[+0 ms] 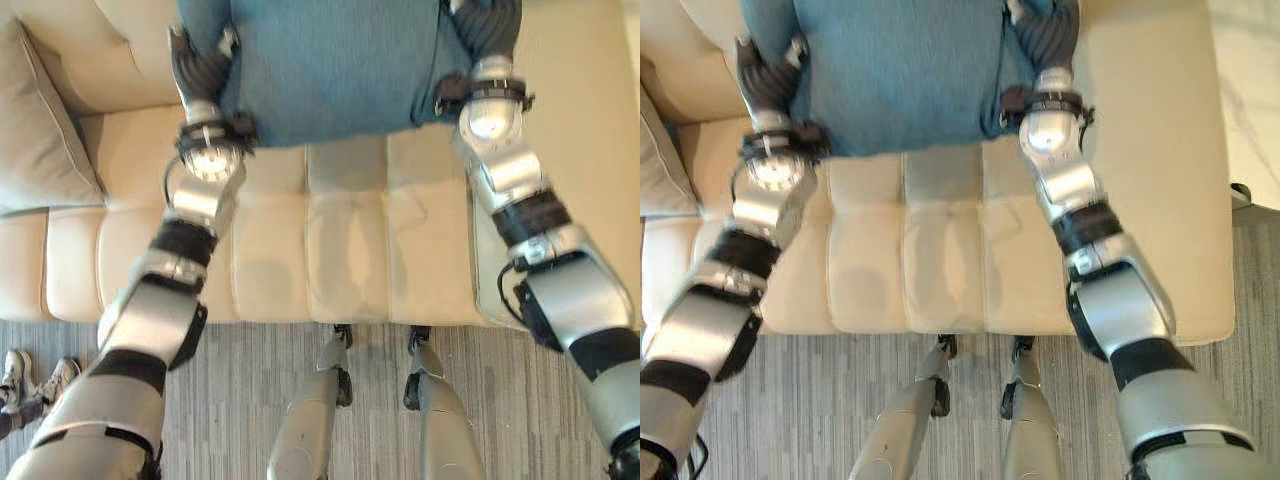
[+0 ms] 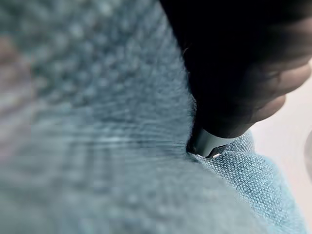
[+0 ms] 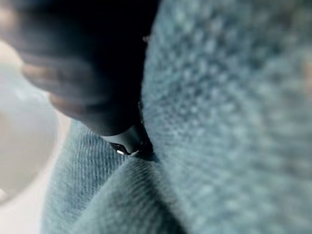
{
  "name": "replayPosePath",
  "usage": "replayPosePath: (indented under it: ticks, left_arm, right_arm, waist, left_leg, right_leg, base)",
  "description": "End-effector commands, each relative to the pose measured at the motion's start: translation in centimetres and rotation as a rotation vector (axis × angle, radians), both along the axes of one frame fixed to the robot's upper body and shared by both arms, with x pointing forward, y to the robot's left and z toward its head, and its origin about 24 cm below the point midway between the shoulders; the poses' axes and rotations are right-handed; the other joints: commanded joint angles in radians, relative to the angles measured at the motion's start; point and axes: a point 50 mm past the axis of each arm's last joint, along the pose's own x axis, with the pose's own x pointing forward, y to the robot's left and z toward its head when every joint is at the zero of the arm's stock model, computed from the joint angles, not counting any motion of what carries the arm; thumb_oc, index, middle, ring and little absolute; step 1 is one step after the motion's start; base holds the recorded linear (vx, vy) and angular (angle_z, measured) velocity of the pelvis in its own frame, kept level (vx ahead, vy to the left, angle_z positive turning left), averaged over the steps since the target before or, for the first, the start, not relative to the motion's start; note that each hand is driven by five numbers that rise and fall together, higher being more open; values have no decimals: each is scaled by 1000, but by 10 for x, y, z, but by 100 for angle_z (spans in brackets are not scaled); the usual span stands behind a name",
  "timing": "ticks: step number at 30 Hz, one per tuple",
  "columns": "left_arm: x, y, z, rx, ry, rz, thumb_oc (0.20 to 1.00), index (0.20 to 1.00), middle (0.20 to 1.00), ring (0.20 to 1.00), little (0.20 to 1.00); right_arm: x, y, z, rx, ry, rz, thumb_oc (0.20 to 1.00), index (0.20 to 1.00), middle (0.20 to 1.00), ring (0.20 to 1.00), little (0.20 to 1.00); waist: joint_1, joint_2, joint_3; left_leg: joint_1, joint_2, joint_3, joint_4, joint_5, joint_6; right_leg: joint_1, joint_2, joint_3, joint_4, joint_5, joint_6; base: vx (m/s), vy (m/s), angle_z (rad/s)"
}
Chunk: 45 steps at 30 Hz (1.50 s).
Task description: Pick up all the scattered cushions and arrange them neatly on the sofa.
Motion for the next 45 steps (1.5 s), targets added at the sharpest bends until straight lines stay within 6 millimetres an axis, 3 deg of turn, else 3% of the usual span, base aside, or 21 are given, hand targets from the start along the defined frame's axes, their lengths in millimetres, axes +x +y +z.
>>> replayPosePath:
  ticks: [1,5,8,9,11,12,14,16,20,23,26,27,28,32,36,37,38,41,44,45]
  left_arm:
    - [-35,-19,99,90,-327,-24,1000,1000,1000,1000,1000]
    - [-29,-5,108,140,-244,28,1000,1000,1000,1000,1000]
    - [-15,9,86,177,-114,58,1000,1000,1000,1000,1000]
    - [-6,18,68,180,-29,66,1000,1000,1000,1000,1000]
    - [-3,22,60,180,3,68,1000,1000,1000,1000,1000]
    - [4,33,36,191,87,78,1000,1000,1000,1000,1000]
    - [6,39,24,184,121,78,1000,1000,1000,1000,1000]
    - [9,49,-3,143,175,60,1000,1000,1000,1000,1000]
    - [7,51,-12,129,164,38,1000,1000,1000,1000,1000]
    - [-10,48,-7,177,38,2,1000,1000,1000,1000,1000]
    - [-29,47,-16,214,-36,-46,1000,1000,1000,1000,1000]
    - [-37,52,-34,224,-21,-66,1000,1000,1000,1000,1000]
    - [-37,52,-36,224,-17,-66,1000,1000,1000,1000,1000]
    - [-62,75,-91,258,100,-83,1000,1000,1000,1000,1000]
    - [-100,100,-190,170,403,-87,1000,1000,1000,1000,1000]
    - [-101,100,-191,170,406,-88,1000,1000,1000,1000,1000]
    - [-124,107,-236,141,579,-93,1000,1000,1000,1000,1000]
    - [-161,116,-293,48,796,-80,1000,1000,1000,1000,1000]
    - [-199,119,-343,-31,1015,-64,1000,1000,1000,1000,1000]
    - [-220,116,-370,-70,1140,-62,1000,1000,1000,1000,1000]
  right_arm:
    - [-40,39,77,-69,-253,124,1000,1000,1000,1000,1000]
    - [-20,-5,70,-48,-122,37,1000,1000,1000,1000,1000]
    - [-5,-27,48,-35,-5,20,1000,1000,1000,1000,1000]
    - [4,-32,28,11,68,56,1000,1000,1000,1000,1000]
    - [8,-35,18,43,98,78,1000,1000,1000,1000,1000]
    - [12,-29,7,16,134,102,1000,1000,1000,1000,1000]
    - [12,-26,4,-8,144,113,1000,1000,1000,1000,1000]
    - [12,-19,-4,-81,153,118,1000,1000,1000,1000,1000]
    - [10,-19,-6,-115,140,111,1000,1000,1000,1000,1000]
    - [-2,-24,-9,-162,70,105,1000,1000,1000,1000,1000]
    - [-16,-33,-22,-213,15,105,1000,1000,1000,1000,1000]
    - [-25,-44,-40,-226,10,112,1000,1000,1000,1000,1000]
    - [-25,-44,-42,-226,14,112,1000,1000,1000,1000,1000]
    - [-52,-76,-103,-297,101,117,1000,1000,1000,1000,1000]
    - [-92,-110,-196,-203,346,151,1000,1000,1000,1000,1000]
    - [-93,-110,-197,-202,350,152,1000,1000,1000,1000,1000]
    - [-114,-124,-239,-178,509,137,1000,1000,1000,1000,1000]
    - [-147,-138,-307,-91,781,121,1000,1000,1000,1000,1000]
    - [-178,-145,-360,-88,1034,83,1000,1000,1000,1000,1000]
    - [-195,-143,-390,-80,1168,69,1000,1000,1000,1000,1000]
  waist:
    - [29,-47,5]
    - [26,-42,18]
    - [23,-47,27]
    - [17,-51,39]
    - [14,-56,40]
    - [13,-64,47]
    - [14,-67,51]
    - [13,-76,68]
    - [11,-86,78]
    - [11,-97,85]
    - [7,-108,86]
    - [-1,-119,80]
    - [-1,-119,79]
    - [-21,-139,56]
    - [-53,-168,1]
    - [-52,-169,0]
    - [-71,-181,-39]
    - [-101,-190,-92]
    - [-118,-188,-146]
    - [-128,-187,-173]
  left_leg:
    - [18,-55,-46,-3,-101,-87]
    - [-57,-59,-65,-8,-81,-94]
    - [-94,-59,-74,-8,-72,-94]
    - [-109,-57,-77,-9,-67,-95]
    - [-115,-57,-77,-9,-67,-96]
    - [-123,-55,-76,-9,-65,-95]
    - [-125,-54,-76,-9,-65,-95]
    - [-129,-51,-72,-8,-63,-96]
    - [-121,-50,-72,-8,-64,-98]
    - [-92,-48,-70,-3,-73,-98]
    - [-44,-48,-70,5,-89,-96]
    - [-9,-45,-68,22,-106,-94]
    - [-6,-45,-68,22,-107,-94]
    - [83,-41,-55,52,-149,-86]
    - [196,-30,-33,68,-195,-69]
    - [200,-30,-33,67,-195,-69]
    - [249,-25,-23,67,-206,-60]
    - [333,-21,-2,55,-219,-54]
    - [408,-23,13,33,-229,-47]
    - [459,-26,29,12,-233,-43]
  right_leg:
    - [-74,-69,56,111,-116,114]
    - [-135,-71,44,114,-115,113]
    - [-167,-73,37,122,-119,111]
    - [-184,-73,34,127,-119,110]
    - [-188,-73,33,127,-119,109]
    - [-199,-73,38,128,-115,108]
    - [-200,-74,39,125,-112,109]
    - [-205,-72,40,123,-110,108]
    - [-193,-70,41,117,-109,107]
    - [-162,-65,44,111,-109,107]
    - [-112,-60,45,108,-116,104]
    - [-72,-58,48,109,-121,102]
    - [-68,-58,48,108,-121,102]
    - [33,-58,38,103,-130,99]
    - [158,-57,31,86,-137,103]
    - [161,-57,31,84,-137,103]
    - [215,-57,33,68,-133,106]
    - [292,-47,41,41,-131,112]
    - [346,-36,54,25,-128,119]
    - [378,-31,72,13,-118,125]
  base:
    - [-9,-44,22]
    - [-5,-47,26]
    - [0,-68,23]
    - [-5,-49,21]
    - [-6,-41,43]
    - [-10,-31,44]
    - [-13,-1,6]
    - [-23,2,-7]
    - [-12,-1,-1]
    - [-31,5,3]
    - [-6,1,1]
    - [-7,6,-7]
    - [1,8,-14]
    - [40,15,-6]
    - [81,16,-14]
    - [108,28,-38]
    - [108,22,-34]
    - [109,54,-18]
    - [50,85,-30]
    - [10,103,-28]
